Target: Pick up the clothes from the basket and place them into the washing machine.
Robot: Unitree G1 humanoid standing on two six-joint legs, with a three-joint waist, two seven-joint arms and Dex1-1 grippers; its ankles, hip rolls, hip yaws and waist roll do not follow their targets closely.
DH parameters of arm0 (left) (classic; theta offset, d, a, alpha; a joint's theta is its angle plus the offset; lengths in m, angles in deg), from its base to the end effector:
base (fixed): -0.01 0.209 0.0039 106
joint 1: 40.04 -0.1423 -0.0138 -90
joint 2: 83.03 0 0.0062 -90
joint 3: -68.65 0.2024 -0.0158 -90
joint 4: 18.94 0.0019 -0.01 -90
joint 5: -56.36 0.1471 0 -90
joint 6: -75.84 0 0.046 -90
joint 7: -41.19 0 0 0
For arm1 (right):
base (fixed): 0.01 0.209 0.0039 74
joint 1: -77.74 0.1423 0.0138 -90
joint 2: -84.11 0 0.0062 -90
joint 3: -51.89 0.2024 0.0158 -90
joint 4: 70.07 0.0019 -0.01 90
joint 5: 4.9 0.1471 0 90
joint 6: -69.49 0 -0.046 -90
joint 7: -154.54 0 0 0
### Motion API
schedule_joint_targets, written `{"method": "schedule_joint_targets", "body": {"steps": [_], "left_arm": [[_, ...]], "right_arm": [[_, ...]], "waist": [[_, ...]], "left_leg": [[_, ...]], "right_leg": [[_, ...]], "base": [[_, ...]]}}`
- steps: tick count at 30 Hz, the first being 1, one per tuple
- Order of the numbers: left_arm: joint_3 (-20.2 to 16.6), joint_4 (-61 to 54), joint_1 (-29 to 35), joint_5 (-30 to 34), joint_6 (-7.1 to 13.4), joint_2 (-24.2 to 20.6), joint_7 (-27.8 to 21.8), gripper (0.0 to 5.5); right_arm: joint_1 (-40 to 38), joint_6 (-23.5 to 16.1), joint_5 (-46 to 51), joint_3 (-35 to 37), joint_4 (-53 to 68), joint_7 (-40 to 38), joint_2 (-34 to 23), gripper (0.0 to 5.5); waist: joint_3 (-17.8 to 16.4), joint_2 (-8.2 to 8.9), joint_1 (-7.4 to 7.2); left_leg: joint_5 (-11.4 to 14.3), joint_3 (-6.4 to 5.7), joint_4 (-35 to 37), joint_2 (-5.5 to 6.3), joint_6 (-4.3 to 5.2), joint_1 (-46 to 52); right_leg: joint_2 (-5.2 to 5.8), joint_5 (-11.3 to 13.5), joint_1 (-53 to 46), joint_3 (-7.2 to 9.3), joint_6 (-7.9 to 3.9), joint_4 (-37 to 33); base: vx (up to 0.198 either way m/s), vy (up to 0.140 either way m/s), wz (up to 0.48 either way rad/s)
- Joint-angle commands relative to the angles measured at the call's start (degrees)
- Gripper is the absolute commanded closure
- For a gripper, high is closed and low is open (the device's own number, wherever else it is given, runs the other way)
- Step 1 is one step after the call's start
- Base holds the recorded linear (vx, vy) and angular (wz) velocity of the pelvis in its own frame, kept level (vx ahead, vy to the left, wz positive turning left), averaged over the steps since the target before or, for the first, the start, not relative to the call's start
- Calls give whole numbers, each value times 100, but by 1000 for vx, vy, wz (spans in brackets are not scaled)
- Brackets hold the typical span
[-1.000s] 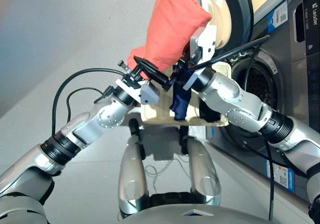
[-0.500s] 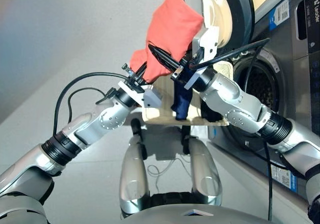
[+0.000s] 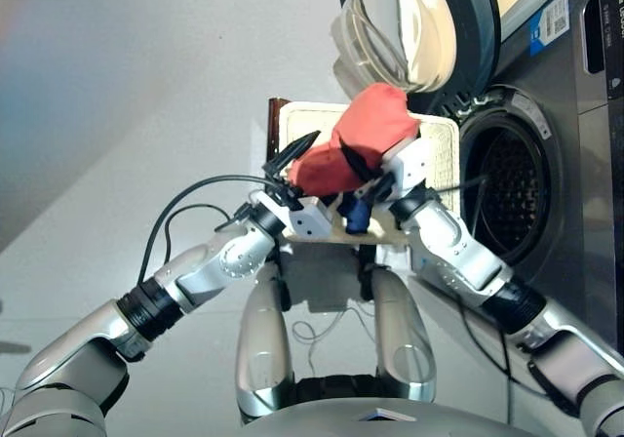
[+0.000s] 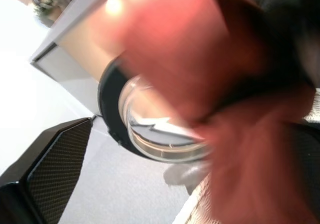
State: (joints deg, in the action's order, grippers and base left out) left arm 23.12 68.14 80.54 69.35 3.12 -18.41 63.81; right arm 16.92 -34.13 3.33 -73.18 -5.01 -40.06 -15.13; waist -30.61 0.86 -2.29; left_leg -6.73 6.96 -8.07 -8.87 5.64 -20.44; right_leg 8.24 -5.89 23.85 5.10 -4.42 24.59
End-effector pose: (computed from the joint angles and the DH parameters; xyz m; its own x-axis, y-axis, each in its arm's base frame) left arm 0.2544 0.1313 0.1052 0.6185 -0.6583 0.4290 0.0934 0.6037 0.7917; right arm 0.2920 -0.1385 0.0481 0.9400 0.3140 0.1334 -0.2200 0.8566 -0.4667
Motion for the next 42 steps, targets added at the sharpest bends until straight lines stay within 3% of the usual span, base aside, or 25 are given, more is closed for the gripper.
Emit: {"method": "schedule_joint_targets", "body": {"steps": [1, 4, 12, 17, 22, 30, 33, 36, 42], "left_arm": [[-329, -762, 557, -253, 456, 15, 459, 0], [-312, -745, 607, -404, 371, 208, 455, 0], [-360, -844, 533, -770, 377, 487, 453, 0], [-246, -932, 368, -932, 356, 526, 373, 0], [-301, -1015, 196, -922, 319, 412, 406, 0], [-401, -1184, -23, -940, 311, 243, 437, 0], [-378, -1251, -10, -918, 253, 109, 501, 0], [-448, -1265, 22, -909, 238, 80, 566, 0], [-548, -1359, 152, -924, 121, -121, 735, 0]], "right_arm": [[-117, 132, -382, 431, -479, -662, -86, 550], [231, 340, -204, 879, -1727, -1223, 363, 550], [992, 465, 243, 1509, -3240, -1697, 8, 550], [1615, 764, 40, 1697, -4106, -2034, -902, 550], [1757, 732, 185, 1833, -4047, -2173, -1567, 550], [2030, 727, 386, 1936, -4229, -2333, -2287, 550], [2281, 894, 495, 1963, -4704, -2380, -2551, 550], [2360, 910, 589, 1955, -4783, -2398, -2578, 550], [2489, 900, 1426, 2211, -5274, -2282, -2757, 550]], "waist": [[82, -30, -52], [82, -124, -30], [82, -332, 55], [82, -451, 108], [82, -450, 107], [82, -441, 111], [82, -471, 126], [82, -463, 103], [82, -423, 90]], "left_leg": [[429, 62, -472, -2, 73, 65], [439, 84, -480, 40, 53, -10], [459, 28, -564, 130, 37, -376], [445, 24, -645, 166, 33, -869], [427, 22, -732, 156, 43, -1341], [460, 28, -839, 138, 63, -1813], [498, -4, -937, 133, 64, -2071], [585, -36, -1205, 114, 67, -2309], [1146, -209, -2624, -25, 24, -3186]], "right_leg": [[143, 442, 9, -296, -443, -655], [169, 467, 74, -327, -450, -686], [223, 471, 387, -329, -457, -652], [265, 505, 861, -310, -456, -552], [279, 536, 1302, -306, -463, -493], [271, 507, 1805, -327, -465, -356], [280, 476, 2060, -347, -459, -250], [267, 396, 2296, -403, -447, 9], [264, -144, 3194, -565, -268, 1442]], "base": [[-13, 58, 102], [-4, 17, -5], [0, 0, 0], [0, 0, 0], [0, 0, 0], [0, 0, 0], [0, 0, 0], [0, 0, 0], [-76, -25, 72]]}}
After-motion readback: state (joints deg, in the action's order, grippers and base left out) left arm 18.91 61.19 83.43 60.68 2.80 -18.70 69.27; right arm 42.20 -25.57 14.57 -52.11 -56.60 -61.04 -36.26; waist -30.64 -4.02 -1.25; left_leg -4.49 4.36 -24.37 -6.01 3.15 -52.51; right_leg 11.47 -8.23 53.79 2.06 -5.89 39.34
